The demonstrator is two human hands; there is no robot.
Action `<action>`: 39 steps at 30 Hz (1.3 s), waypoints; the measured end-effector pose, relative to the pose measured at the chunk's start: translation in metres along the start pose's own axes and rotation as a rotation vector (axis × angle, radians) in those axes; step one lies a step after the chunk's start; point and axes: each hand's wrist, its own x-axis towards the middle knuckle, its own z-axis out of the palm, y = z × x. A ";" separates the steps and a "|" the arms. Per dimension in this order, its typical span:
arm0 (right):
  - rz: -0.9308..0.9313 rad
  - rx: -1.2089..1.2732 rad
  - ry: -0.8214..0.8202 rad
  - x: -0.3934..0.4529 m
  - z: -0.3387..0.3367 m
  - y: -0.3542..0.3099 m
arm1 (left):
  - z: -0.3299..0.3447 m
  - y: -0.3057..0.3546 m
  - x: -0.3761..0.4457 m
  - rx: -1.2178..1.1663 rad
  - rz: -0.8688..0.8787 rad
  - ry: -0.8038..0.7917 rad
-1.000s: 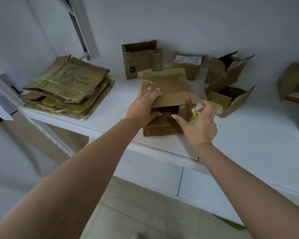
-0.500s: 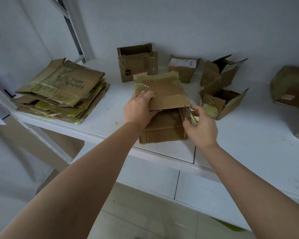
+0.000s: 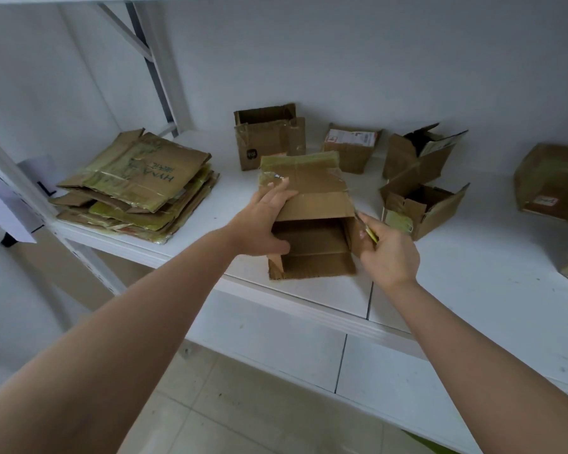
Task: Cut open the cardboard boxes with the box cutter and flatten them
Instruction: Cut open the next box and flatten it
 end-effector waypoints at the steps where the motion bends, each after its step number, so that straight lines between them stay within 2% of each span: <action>1: -0.005 -0.006 -0.003 0.000 0.000 -0.001 | -0.002 -0.003 -0.004 0.012 0.017 0.002; 3: 0.015 0.014 -0.007 0.001 -0.001 -0.002 | 0.001 -0.007 -0.014 -0.046 0.009 0.088; 7: 0.039 0.169 -0.032 0.003 0.001 -0.004 | 0.011 -0.015 -0.031 -0.324 -0.183 0.219; 12: 0.076 0.472 -0.097 0.002 0.012 -0.013 | 0.002 -0.023 -0.045 -0.273 -0.087 0.443; 14: 0.084 0.527 -0.134 0.000 0.013 -0.013 | -0.001 -0.023 -0.046 -0.247 -0.087 0.447; 20: 0.150 0.520 -0.031 0.002 -0.001 0.005 | 0.019 -0.019 -0.040 -0.199 -0.015 0.259; 24: 0.193 0.297 0.055 0.000 -0.008 0.028 | 0.028 -0.006 -0.026 -0.126 -0.025 0.120; 29: 0.318 0.001 0.120 -0.009 -0.017 0.042 | 0.055 0.005 -0.007 0.016 -0.109 -0.195; 34: 0.300 -0.031 0.126 -0.007 -0.018 0.042 | 0.045 0.004 -0.002 0.005 -0.105 -0.277; 39: 0.195 0.008 0.113 -0.004 -0.017 0.027 | 0.030 0.002 -0.011 0.018 -0.104 -0.392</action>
